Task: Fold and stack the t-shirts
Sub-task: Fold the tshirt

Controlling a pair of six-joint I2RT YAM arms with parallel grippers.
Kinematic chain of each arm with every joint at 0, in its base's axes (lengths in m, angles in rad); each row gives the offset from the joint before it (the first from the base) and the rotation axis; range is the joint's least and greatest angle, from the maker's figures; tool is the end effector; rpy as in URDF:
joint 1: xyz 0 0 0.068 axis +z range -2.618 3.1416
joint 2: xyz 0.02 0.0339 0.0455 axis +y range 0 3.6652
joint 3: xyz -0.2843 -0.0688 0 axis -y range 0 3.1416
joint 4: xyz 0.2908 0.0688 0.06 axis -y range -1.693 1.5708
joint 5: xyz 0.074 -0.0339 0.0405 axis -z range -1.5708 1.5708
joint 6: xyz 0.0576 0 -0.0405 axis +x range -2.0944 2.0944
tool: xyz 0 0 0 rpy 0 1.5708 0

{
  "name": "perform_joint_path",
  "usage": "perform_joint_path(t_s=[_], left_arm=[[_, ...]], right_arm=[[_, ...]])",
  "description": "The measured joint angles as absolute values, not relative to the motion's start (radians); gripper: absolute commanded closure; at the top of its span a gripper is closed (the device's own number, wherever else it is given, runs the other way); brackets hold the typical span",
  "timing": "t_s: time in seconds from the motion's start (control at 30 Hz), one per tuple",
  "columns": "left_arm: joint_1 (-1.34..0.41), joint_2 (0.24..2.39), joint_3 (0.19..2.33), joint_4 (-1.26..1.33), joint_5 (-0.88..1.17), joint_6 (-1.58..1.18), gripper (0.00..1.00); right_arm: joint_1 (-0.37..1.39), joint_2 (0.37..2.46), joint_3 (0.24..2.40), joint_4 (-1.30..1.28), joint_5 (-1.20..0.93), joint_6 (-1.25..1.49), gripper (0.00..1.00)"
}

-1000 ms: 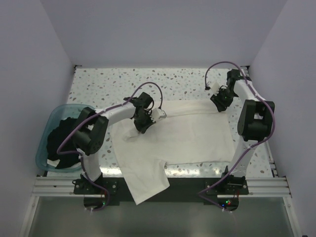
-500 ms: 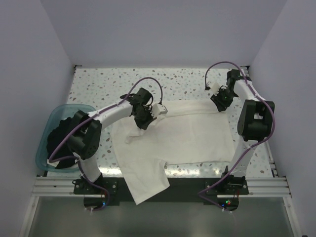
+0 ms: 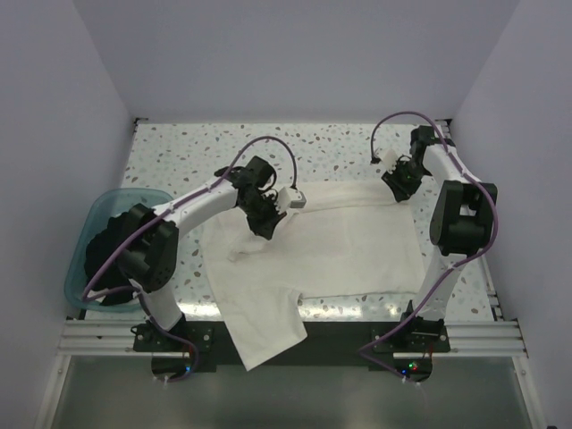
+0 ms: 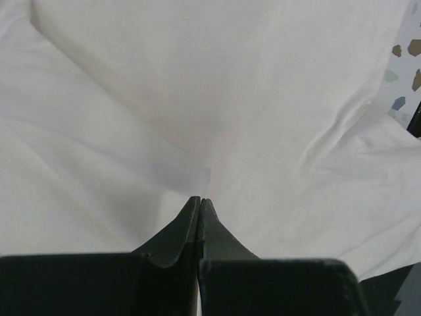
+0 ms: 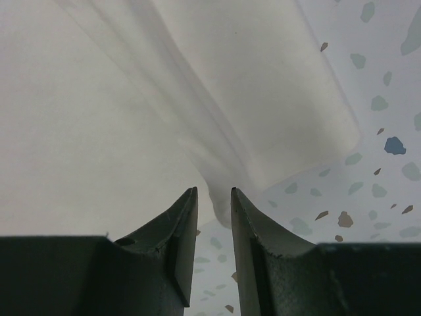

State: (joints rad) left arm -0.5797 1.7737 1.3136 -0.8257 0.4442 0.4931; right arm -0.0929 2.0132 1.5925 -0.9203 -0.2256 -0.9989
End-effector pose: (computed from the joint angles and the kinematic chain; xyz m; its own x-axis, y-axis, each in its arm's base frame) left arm 0.3210 -0.2398 0.1957 -0.4253 0.7893 -0.4429 0.9048 0.3583 -0.2302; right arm 0.4605 -0.0300 0.1797 -0.5581 -0.7711 -0.3064 -0.7938 0.6038 -0.0736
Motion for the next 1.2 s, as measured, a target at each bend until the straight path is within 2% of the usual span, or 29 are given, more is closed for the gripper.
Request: perform_joint_path(t_s=[0.3,0.33,0.37,0.47,0.63,0.67,0.77,0.93,1.03,1.2], left_arm=[[-0.598,1.787,1.321,-0.846,0.555,0.481,1.0],[-0.599,1.794,1.323,-0.848,0.562,0.478,0.96],[-0.602,1.802,1.327,-0.849,0.567,0.473,0.77],[-0.591,1.804,1.33,-0.849,0.58,0.461,0.52],[-0.412,1.742,1.314,-0.87,0.628,0.471,0.38],[-0.356,1.719,1.302,-0.874,0.633,0.484,0.34],[-0.201,1.639,1.252,-0.893,0.628,0.524,0.27],[-0.112,1.542,1.131,-0.905,0.613,0.612,0.2],[-0.118,1.478,1.029,-0.885,0.616,0.659,0.06],[-0.13,1.294,0.84,-0.781,0.601,0.707,0.1]], right_arm=[[-0.093,2.013,1.593,-0.92,-0.226,-0.998,0.69],[-0.093,2.013,1.593,-0.92,-0.226,-0.997,0.69],[-0.093,2.013,1.595,-0.921,-0.226,-0.995,0.66],[-0.089,2.013,1.607,-0.933,-0.237,-0.984,0.61],[-0.017,1.965,1.608,-0.942,-0.31,-0.874,0.52],[0.025,1.935,1.597,-0.93,-0.334,-0.819,0.47],[0.169,1.827,1.523,-0.856,-0.416,-0.658,0.38],[0.411,1.701,1.386,-0.673,-0.506,-0.325,0.37],[0.498,1.729,1.356,-0.572,-0.513,-0.126,0.39],[0.57,1.809,1.315,-0.451,-0.47,0.151,0.41]])
